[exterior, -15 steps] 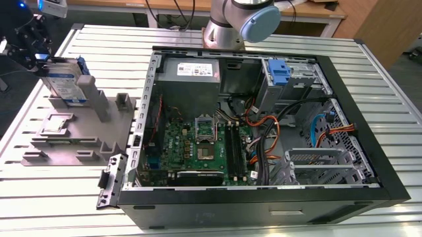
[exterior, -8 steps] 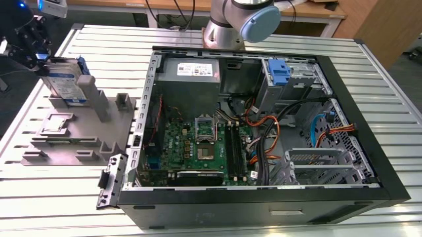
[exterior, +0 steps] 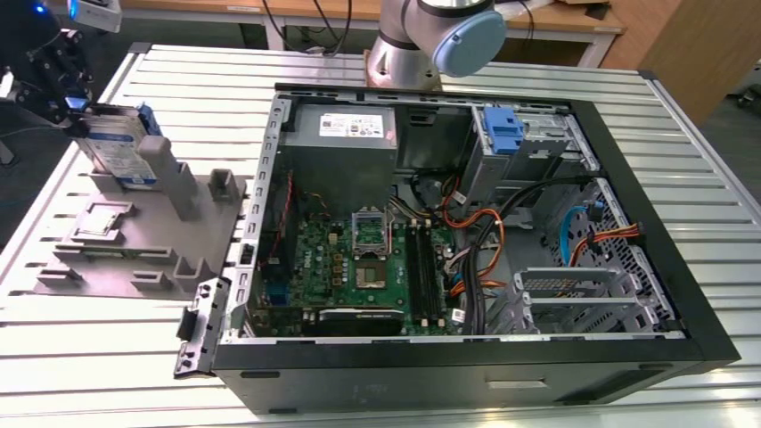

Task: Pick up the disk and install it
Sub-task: 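Pick up the disk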

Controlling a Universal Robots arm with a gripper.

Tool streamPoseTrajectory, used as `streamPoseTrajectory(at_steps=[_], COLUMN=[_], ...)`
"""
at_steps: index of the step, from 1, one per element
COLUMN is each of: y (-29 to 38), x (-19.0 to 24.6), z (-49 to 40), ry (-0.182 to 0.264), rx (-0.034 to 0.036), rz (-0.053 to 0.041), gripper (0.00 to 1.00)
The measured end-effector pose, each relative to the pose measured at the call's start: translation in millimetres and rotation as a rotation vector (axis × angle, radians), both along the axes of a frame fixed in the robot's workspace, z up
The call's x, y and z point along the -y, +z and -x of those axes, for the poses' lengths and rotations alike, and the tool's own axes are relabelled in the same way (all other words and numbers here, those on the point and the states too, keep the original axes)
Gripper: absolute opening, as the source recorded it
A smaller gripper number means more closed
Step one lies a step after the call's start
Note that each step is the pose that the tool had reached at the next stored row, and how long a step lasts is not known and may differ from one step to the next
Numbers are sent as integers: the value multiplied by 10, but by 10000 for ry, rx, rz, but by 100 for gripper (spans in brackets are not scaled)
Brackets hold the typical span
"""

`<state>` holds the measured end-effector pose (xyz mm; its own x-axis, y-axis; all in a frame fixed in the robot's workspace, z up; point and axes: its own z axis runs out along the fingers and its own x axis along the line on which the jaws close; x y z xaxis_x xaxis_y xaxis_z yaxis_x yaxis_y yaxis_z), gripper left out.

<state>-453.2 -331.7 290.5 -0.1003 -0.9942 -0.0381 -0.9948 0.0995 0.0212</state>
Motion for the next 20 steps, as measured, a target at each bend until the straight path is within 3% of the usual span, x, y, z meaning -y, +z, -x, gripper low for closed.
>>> streamPoseTrajectory(at_steps=[10,20], y=[0,0], x=[0,1], z=[0,0], ry=[34,668], rx=[0,0], rz=[4,4], gripper=[37,37])
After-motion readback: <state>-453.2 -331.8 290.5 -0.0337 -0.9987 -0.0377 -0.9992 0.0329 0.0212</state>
